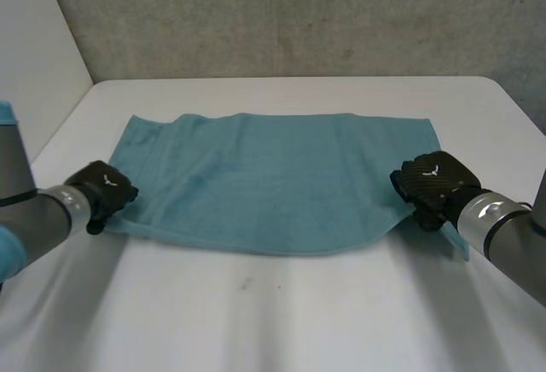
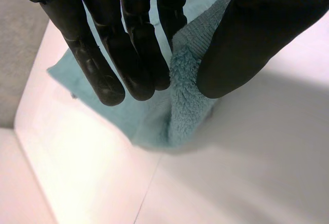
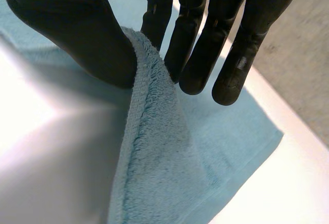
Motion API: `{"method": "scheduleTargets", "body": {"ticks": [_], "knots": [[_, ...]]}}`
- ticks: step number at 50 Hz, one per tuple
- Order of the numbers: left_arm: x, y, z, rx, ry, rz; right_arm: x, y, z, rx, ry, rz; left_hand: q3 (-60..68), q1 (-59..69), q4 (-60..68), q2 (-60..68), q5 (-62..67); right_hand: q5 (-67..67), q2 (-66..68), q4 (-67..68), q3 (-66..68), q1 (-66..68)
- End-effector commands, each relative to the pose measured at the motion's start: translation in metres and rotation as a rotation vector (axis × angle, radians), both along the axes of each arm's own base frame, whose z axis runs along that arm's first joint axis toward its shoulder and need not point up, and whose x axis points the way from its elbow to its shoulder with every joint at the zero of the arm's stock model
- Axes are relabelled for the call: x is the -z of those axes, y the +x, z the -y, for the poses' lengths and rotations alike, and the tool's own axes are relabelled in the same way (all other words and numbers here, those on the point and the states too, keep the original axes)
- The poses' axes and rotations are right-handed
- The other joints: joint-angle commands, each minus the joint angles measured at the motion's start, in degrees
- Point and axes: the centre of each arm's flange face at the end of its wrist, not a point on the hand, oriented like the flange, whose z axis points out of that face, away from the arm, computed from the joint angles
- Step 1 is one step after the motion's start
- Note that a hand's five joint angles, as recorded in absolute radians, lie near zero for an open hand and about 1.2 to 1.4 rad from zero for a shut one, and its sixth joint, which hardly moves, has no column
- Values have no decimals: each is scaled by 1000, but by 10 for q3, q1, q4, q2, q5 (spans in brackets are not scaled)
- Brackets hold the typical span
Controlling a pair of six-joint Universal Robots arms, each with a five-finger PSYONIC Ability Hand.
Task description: Fold the laundry
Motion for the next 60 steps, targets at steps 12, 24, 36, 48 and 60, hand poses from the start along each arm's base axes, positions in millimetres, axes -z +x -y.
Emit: {"method": "scheduleTargets", "body": {"ticks": [12, 24, 36, 48, 60], "knots": [[-64, 42, -81, -163, -119, -72, -71, -49, -41, -48, 196, -204, 121, 178, 118, 117, 157, 134, 127, 120, 123, 244], [-40, 35, -49, -158, -101, -158, -35, -41, -1, -101, 160, -229, 121, 178, 118, 117, 157, 134, 127, 120, 123, 244], [-14, 27, 35, -315, -211, -214, 4, 7, 73, -102, -49, -267, 121, 178, 118, 117, 157, 134, 127, 120, 123, 244], [1, 2, 93, -319, -421, -258, 25, 43, 143, -78, -472, -195, 121, 178, 118, 117, 157, 134, 127, 120, 123, 244], [21, -7, 124, -312, -476, -265, 59, 53, 174, -46, -515, -203, 121, 178, 118, 117, 157, 134, 127, 120, 123, 244]]}}
